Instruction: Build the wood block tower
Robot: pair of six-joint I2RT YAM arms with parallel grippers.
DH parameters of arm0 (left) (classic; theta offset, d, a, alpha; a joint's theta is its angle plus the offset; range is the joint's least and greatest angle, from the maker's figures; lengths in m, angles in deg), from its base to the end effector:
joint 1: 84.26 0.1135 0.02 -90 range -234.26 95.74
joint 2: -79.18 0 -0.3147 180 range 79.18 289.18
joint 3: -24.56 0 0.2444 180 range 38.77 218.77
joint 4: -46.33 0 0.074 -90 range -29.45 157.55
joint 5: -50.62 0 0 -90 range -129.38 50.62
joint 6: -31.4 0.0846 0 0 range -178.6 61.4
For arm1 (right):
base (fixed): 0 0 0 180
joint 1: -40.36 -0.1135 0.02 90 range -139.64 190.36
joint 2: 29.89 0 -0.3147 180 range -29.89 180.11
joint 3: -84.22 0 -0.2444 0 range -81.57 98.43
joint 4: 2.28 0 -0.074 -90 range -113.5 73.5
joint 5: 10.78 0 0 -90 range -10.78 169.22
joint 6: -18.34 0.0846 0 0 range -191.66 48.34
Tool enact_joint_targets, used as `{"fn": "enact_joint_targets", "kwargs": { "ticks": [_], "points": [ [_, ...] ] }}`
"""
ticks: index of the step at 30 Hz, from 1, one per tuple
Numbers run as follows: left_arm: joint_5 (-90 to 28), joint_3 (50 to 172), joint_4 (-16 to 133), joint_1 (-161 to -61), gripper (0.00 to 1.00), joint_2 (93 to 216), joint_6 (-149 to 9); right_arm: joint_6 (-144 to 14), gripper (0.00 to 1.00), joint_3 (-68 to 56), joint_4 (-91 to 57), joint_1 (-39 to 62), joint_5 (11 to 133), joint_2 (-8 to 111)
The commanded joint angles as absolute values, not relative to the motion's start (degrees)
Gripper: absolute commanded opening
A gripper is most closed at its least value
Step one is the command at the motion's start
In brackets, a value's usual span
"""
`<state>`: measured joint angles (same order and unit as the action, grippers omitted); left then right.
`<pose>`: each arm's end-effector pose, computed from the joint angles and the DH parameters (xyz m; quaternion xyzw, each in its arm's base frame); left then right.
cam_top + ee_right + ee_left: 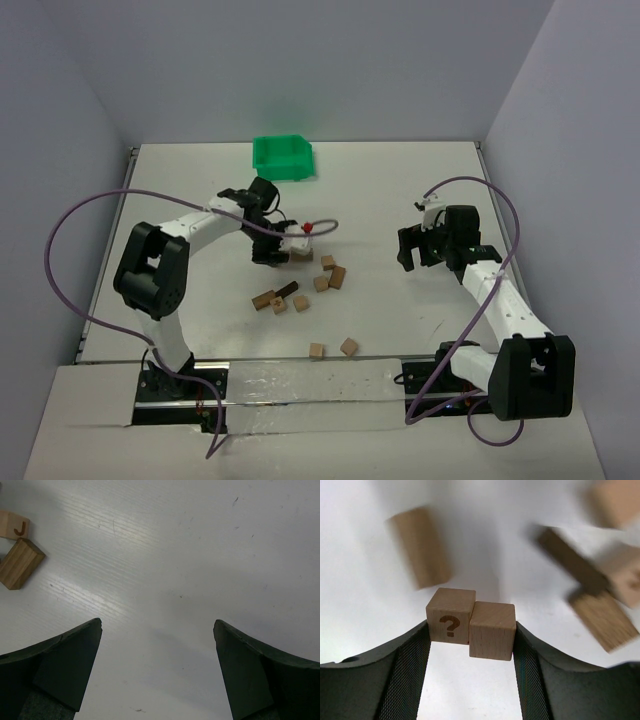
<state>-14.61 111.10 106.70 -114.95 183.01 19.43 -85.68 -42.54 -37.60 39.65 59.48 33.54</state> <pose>0.2922 -0.2146 0.1991 0.8026 0.5471 -0.1532 0.1818 0.2271 0.0314 0.2421 -0.1812 0.8960 0.1144 0.3888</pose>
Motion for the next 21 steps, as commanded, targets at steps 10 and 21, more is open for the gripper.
{"fn": "enact_joint_targets", "kwargs": {
  "ticks": [10, 21],
  "points": [
    [-20.1, 111.6, 86.0, -107.9, 0.00, 184.7, -40.5, -85.8, 1.00, -39.9, -37.2, 39.9, 59.4, 31.6],
    [-34.9, 106.6, 84.2, -107.3, 0.00, 185.2, -66.9, -85.8, 1.00, -39.9, -37.1, 39.9, 59.8, 31.2]
  ]
}}
